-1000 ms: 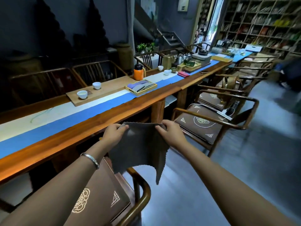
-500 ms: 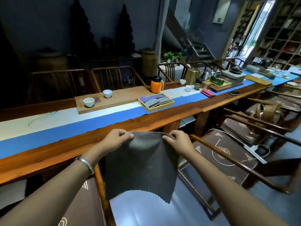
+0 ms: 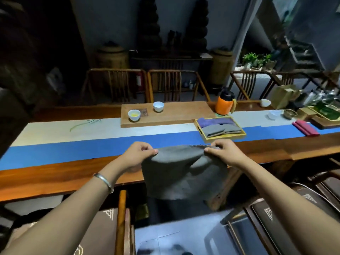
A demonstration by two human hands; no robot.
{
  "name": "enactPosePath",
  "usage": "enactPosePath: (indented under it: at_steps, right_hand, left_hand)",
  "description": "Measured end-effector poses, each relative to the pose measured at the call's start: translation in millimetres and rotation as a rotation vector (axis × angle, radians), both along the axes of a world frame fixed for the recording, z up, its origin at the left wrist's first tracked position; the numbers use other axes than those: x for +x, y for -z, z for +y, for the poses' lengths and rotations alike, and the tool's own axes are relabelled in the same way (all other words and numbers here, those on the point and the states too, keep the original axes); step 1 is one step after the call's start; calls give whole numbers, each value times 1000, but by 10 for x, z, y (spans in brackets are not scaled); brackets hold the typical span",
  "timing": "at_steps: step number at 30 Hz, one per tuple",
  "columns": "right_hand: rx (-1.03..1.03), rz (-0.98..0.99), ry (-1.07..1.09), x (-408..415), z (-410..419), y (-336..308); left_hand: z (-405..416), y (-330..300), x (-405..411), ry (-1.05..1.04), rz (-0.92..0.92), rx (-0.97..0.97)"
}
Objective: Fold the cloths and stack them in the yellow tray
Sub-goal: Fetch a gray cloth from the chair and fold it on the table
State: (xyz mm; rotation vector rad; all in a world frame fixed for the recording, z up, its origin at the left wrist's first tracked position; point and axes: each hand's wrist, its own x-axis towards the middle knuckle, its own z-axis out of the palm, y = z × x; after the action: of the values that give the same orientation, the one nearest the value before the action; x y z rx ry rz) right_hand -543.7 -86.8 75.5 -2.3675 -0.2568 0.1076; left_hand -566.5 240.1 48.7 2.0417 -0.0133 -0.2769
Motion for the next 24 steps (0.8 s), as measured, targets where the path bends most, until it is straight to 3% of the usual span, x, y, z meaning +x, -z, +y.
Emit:
enactPosePath:
  at_steps: [13,17,24]
  right_hand:
    - [131,-3,-218,2326,-53,-214]
    - [172,-11,-259,2838,39,-282]
    - [130,177,-338,3112,120,182]
  left_hand:
    - [-214,-283,1809,-242,-101,49]
    - [-195,-317,2189,-364,-157,-23]
    - [21,252,2291,-343,46,-29]
